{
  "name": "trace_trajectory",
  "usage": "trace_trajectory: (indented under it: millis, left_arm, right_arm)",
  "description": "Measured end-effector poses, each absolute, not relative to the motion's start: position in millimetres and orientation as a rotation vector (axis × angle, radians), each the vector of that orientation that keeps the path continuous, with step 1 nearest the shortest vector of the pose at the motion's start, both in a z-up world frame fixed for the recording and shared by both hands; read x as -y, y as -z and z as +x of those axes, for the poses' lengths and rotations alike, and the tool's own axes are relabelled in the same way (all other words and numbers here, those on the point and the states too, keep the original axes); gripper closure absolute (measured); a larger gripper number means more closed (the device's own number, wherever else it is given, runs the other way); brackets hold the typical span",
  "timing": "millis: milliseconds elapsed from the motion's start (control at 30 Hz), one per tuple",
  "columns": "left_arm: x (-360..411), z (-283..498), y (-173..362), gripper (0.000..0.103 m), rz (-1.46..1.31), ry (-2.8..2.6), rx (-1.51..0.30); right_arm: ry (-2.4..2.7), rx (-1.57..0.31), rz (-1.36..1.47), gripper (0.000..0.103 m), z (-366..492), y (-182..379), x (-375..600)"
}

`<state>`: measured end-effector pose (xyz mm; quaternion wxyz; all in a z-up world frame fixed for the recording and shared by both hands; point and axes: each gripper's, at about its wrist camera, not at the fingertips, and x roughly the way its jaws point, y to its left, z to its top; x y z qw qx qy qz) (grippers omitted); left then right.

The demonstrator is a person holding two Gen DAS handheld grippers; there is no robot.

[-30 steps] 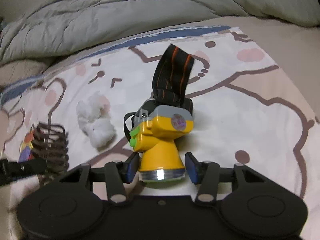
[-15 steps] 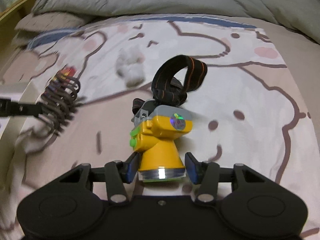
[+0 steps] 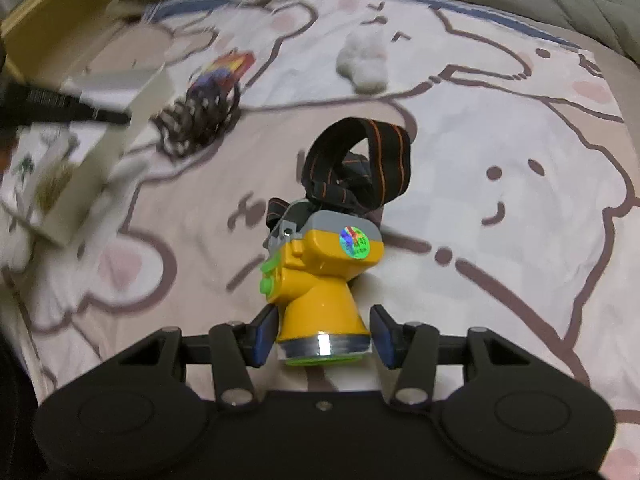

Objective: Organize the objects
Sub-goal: 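Close the left tool on the hair claw while the right tool grasps the headlamp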

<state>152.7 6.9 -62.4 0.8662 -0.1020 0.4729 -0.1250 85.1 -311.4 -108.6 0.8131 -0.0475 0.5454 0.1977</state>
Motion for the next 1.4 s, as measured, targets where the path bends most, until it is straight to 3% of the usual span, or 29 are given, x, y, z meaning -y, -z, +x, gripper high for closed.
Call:
trace_trajectory:
  millis: [67, 167, 200, 433, 533, 1000, 1400]
  left_arm:
    - [-1, 156, 60, 0.07, -0.209, 0.264, -0.968]
    - [9, 160, 61, 0.063, -0.187, 0.267, -0.949]
    - [13, 162, 62, 0.062, -0.178, 0.265, -0.95]
    - [16, 182, 79, 0.043, -0.168, 0.205, -0.967]
    - [10, 189, 85, 0.038, -0.211, 0.185, -0.977]
    - [17, 195, 89, 0.039, -0.393, 0.275, -1.003]
    - [86, 184, 81, 0.038, -0.415, 0.474, -0.991]
  right_arm:
    - [-0.412, -1.154, -0.164, 0.053, 81, 107, 307]
    - [-0.405, -1.108, -0.241, 0.05, 78, 97, 298]
    - [-0.408, -1.097, -0.265, 0.044, 78, 94, 296]
    - [-0.437, -1.107, -0.481, 0.048, 68, 100, 279]
    - [-0.418, -1.12, -0.448, 0.047, 70, 101, 285]
    - [-0.356, -1.158, -0.232, 0.047, 89, 103, 318]
    - [-0.369, -1.163, -0.226, 0.048, 90, 105, 317]
